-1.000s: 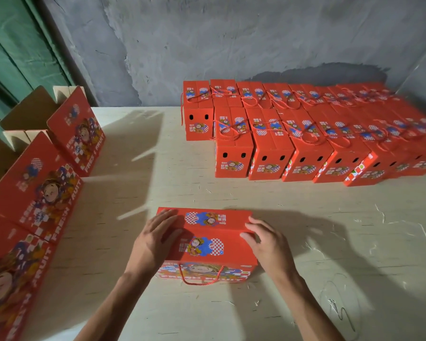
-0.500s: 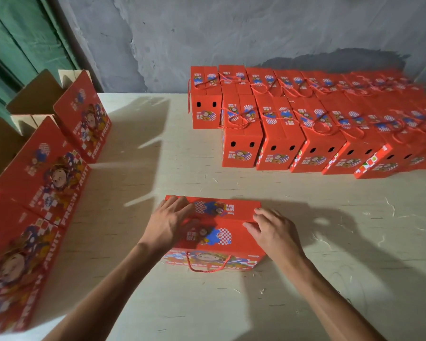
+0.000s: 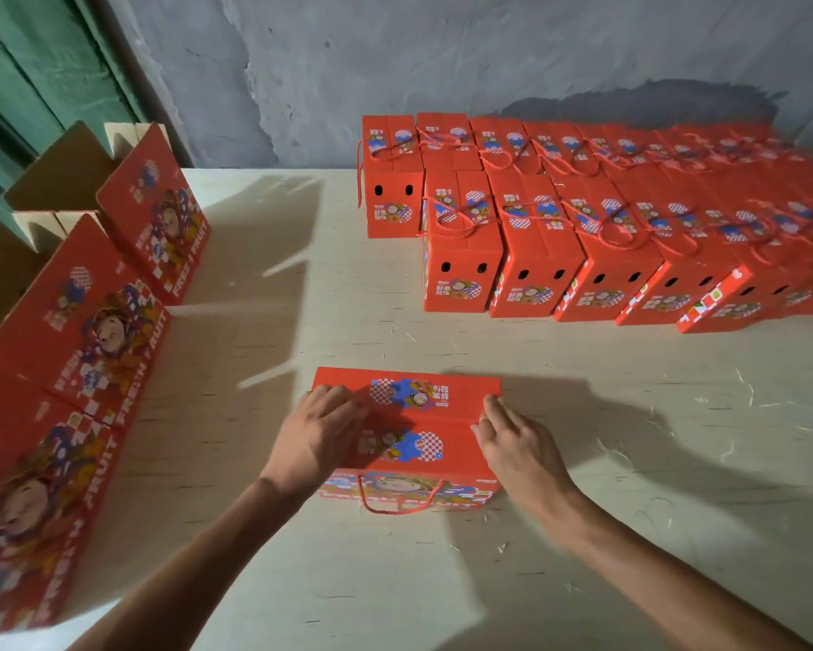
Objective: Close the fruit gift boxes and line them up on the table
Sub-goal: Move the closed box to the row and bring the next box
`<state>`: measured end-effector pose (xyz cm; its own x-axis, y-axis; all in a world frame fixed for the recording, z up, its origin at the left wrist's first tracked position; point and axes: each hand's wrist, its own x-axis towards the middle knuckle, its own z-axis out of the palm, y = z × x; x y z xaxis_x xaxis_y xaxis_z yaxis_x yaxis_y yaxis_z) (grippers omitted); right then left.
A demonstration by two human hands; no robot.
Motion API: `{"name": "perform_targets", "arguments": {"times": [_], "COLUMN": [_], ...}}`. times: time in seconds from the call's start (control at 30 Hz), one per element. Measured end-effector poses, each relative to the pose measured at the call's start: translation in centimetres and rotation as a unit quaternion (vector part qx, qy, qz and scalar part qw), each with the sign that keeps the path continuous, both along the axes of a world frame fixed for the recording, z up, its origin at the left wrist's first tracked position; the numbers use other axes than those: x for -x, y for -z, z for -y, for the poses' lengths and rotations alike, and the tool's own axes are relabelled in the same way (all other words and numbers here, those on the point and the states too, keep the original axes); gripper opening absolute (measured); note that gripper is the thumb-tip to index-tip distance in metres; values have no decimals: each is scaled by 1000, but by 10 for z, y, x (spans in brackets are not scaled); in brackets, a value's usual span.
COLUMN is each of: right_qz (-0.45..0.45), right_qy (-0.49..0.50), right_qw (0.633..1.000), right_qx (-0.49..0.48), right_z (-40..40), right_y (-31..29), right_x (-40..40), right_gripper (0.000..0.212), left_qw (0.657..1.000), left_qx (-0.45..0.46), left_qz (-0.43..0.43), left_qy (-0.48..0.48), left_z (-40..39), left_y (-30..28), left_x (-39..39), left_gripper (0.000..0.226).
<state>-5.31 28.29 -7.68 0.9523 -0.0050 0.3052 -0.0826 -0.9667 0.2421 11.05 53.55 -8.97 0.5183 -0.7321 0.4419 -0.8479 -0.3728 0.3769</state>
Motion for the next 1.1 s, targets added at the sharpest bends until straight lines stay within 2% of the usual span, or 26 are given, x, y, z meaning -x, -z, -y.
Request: {"name": "perform_targets", "arguments": {"times": [0.1, 0.2, 0.37, 0.47, 0.57, 0.67, 0.9, 0.97, 1.1], "right_qz": [-2, 6, 11, 12, 18, 27, 7, 26, 62], "right_qy": [-29, -28, -40, -38, -46, -53, -67, -70, -39], "right_qw": [1000, 999, 997, 996, 995, 995, 997, 996, 993], "right_qx": [-13, -39, -66, -80, -87, -77, -24, -38, -92], "right_z": [9, 12, 18, 19, 21, 21, 21, 23, 14], "right_y": [-2, -7, -9, -3, 1, 5, 7, 5, -3], "right_x": [9, 10, 8, 8, 7, 9, 6, 8, -7], "right_gripper": [50, 48, 41, 37, 30, 27, 22, 3, 30], "left_qw": [998, 993, 995, 997, 999, 999, 999, 998, 982], "left_qx": [-3, -9, -31, -43, -18, 6, -6, -12, -20], "left_qz": [-70, -105, -97, -60, -44, -41, 41, 19, -95], "left_qy": [6, -51, -2, -6, -17, -32, -28, -57, -159], "left_z": [-27, -29, -40, -40, -39, -41, -46, -45, -37], "left_y": [0, -5, -8, -12, -7, 6, 17, 15, 4], "left_x": [-18, -24, -30, -35, -32, -26, -18, -11, 1], "left_gripper": [28, 36, 39, 39, 32, 27, 30, 31, 19]}}
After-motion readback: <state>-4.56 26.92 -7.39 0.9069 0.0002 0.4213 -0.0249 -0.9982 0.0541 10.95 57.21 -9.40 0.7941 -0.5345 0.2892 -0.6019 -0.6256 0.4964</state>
